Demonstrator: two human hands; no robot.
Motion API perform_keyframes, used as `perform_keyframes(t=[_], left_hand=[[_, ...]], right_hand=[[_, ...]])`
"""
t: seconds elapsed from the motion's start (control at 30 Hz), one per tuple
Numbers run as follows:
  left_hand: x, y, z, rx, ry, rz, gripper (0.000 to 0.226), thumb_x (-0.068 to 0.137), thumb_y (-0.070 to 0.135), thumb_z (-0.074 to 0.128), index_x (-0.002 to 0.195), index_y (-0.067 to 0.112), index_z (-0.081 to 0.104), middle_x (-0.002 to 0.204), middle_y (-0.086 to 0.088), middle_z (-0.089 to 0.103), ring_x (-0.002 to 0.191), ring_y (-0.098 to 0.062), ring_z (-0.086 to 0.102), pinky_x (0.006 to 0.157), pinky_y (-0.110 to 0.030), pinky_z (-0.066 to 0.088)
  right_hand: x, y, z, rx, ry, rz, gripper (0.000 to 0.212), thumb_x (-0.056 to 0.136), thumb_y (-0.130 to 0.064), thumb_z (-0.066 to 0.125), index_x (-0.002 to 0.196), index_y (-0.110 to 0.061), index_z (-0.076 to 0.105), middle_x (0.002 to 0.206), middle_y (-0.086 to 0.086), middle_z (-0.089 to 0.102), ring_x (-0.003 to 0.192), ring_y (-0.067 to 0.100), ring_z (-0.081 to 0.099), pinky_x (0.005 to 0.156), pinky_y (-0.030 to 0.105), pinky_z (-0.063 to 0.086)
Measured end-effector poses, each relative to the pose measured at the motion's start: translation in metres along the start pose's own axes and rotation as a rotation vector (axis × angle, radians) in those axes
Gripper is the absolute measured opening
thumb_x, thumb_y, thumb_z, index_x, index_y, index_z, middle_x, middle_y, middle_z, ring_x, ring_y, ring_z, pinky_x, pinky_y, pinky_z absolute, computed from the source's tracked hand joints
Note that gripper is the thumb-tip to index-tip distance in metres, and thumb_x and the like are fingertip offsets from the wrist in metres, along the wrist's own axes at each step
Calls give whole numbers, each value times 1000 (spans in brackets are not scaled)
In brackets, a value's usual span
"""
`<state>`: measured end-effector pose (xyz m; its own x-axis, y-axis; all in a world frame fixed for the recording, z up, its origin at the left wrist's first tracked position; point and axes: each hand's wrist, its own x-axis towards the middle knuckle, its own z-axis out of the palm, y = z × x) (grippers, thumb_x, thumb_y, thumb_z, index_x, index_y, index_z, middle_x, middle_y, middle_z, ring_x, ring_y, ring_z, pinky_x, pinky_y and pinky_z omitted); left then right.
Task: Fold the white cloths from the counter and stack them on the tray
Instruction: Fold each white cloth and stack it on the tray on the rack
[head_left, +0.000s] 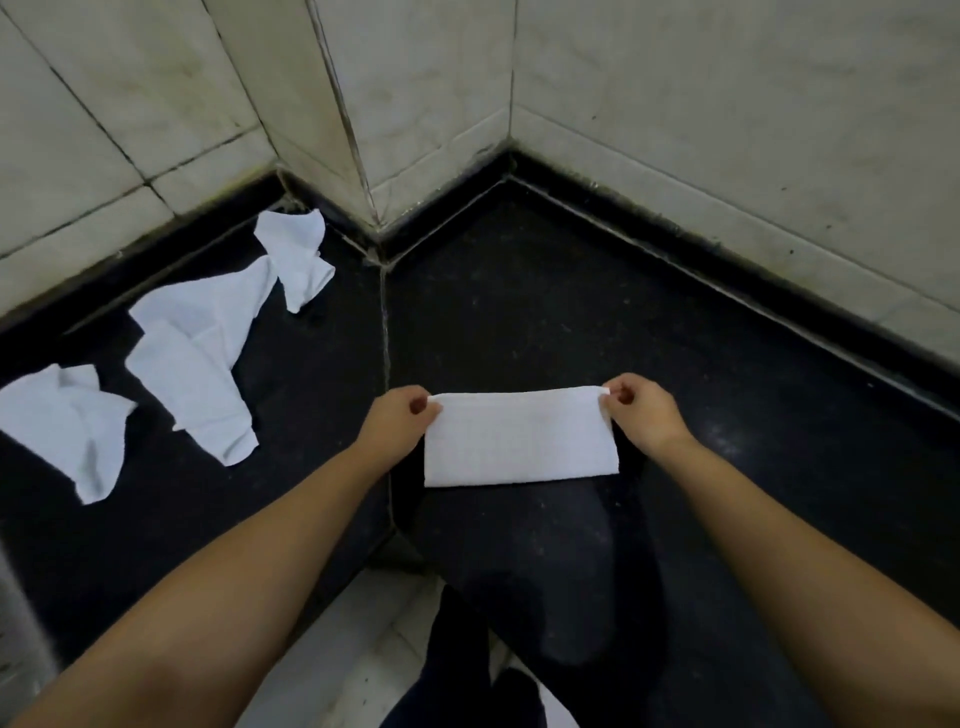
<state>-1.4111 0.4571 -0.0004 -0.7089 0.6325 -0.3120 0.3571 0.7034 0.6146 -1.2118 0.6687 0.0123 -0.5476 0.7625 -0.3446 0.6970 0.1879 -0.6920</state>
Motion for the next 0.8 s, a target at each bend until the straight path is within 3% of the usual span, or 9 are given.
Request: perform_keyframes(t=[0.1, 0.17, 0.27, 0.4, 0.57, 0.67, 0.73, 0.8], left_hand=[[16, -7, 2, 187, 12, 32, 17, 92, 24, 55, 88, 8, 62, 87, -8, 57, 85, -24, 57, 78, -37, 47], [21, -8, 2, 323, 7, 106, 12, 90, 24, 56, 97, 15, 59, 96, -3, 54, 95, -22, 53, 85, -37, 46], [32, 5, 3, 495, -28, 271, 30, 88, 25, 55, 117, 20, 50, 117, -2, 49, 108, -20, 47, 91, -33, 39], [46, 65, 27, 542, -188, 628, 49, 93, 19, 48, 140, 23, 36, 138, -2, 40, 127, -19, 38, 104, -34, 33], [49, 128, 86, 792, -462, 1098, 58, 89, 1, 46, 143, 20, 36, 152, -5, 27, 142, -22, 21, 113, -37, 24], [55, 140, 98, 987, -473, 1194, 55, 88, 0, 49, 140, 15, 39, 153, -8, 24, 143, -24, 19, 116, -38, 19], [57, 144, 94, 1017, -449, 1236, 46, 90, 3, 48, 135, 14, 46, 149, -7, 32, 139, -23, 28, 116, -39, 22], [55, 147, 86, 1016, -491, 1201, 36, 92, 8, 47, 127, 15, 51, 136, -6, 46, 127, -21, 43, 114, -40, 27]], right_hand=[[11, -3, 12, -45, 2, 24, 6, 93, -16, 52, 93, -14, 58, 84, 0, 58, 78, 15, 54, 65, 25, 43], [13, -1, 17, -116, 8, 33, 8, 92, -17, 53, 97, -15, 58, 89, 2, 60, 82, 19, 58, 72, 30, 49], [10, 2, 17, -263, 35, 24, 25, 91, -23, 56, 115, -16, 55, 109, 4, 56, 96, 23, 58, 87, 40, 49], [-15, 5, 14, -359, 52, 121, 34, 94, -35, 50, 121, -14, 52, 118, 7, 54, 106, 26, 56, 91, 40, 45], [-51, 11, 37, -549, 82, 201, 34, 96, -39, 43, 113, -11, 52, 116, 6, 57, 107, 24, 55, 86, 36, 41], [-53, 9, 44, -510, 70, 266, 29, 97, -31, 42, 110, -8, 54, 116, 9, 57, 108, 26, 54, 85, 35, 40], [-52, 6, 41, -419, 56, 281, 25, 94, -26, 44, 106, -7, 55, 111, 11, 57, 104, 28, 54, 82, 35, 41], [-52, 5, 33, -255, 49, 275, 16, 91, -22, 49, 96, -8, 54, 96, 7, 58, 89, 25, 56, 69, 32, 41]])
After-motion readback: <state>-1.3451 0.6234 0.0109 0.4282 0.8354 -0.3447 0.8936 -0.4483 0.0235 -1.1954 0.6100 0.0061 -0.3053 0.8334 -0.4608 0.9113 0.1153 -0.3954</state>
